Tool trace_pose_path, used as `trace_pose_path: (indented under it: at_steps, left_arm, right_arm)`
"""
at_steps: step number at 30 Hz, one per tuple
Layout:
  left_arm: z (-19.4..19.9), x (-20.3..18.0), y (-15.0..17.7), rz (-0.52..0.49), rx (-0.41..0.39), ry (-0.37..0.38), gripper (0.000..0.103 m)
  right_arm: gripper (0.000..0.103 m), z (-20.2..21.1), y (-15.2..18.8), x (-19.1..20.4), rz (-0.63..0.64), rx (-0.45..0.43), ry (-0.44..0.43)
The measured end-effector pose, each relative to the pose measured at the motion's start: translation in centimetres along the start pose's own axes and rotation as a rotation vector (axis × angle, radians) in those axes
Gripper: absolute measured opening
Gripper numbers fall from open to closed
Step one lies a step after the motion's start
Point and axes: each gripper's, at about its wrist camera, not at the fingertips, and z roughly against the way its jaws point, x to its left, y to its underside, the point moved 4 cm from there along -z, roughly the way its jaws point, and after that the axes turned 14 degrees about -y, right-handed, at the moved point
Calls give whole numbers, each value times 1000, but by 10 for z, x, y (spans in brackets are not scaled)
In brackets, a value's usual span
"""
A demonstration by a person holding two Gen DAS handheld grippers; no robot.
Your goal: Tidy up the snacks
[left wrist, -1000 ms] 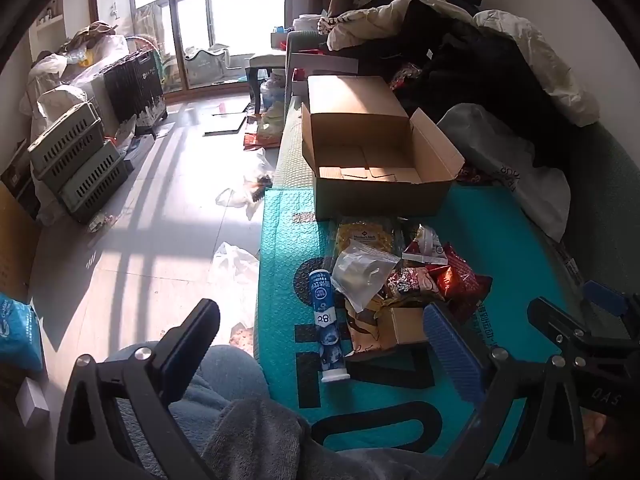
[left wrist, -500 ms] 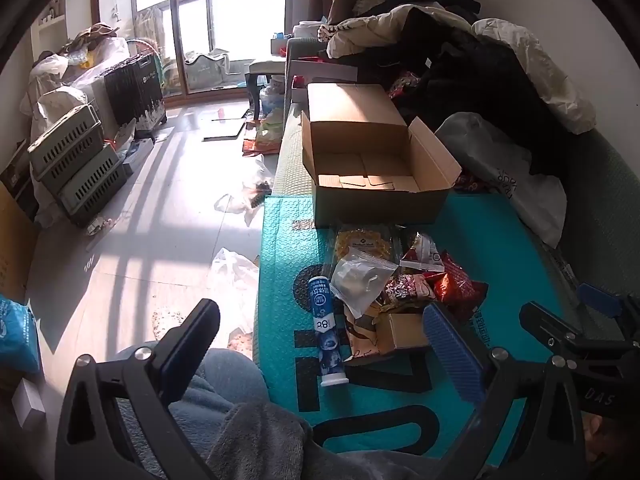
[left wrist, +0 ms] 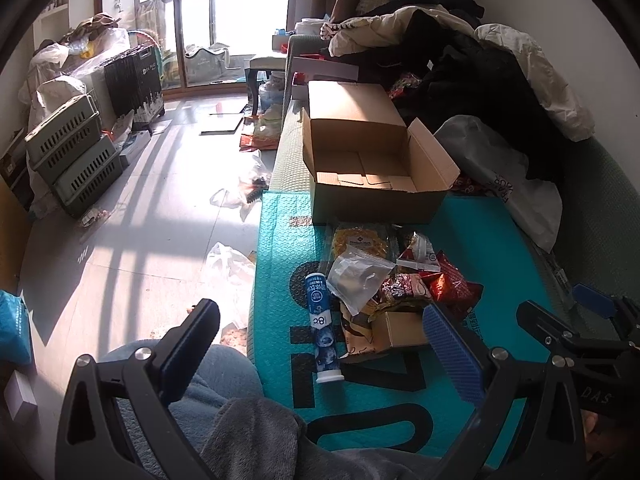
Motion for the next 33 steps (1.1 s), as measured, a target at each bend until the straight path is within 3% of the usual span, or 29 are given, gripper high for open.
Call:
trace_pose_path:
  at_steps: [33]
  left_arm:
    - [4,8,1,10,-14,-6,103]
  right_arm:
    - [103,-3,2,10,12,16,-6]
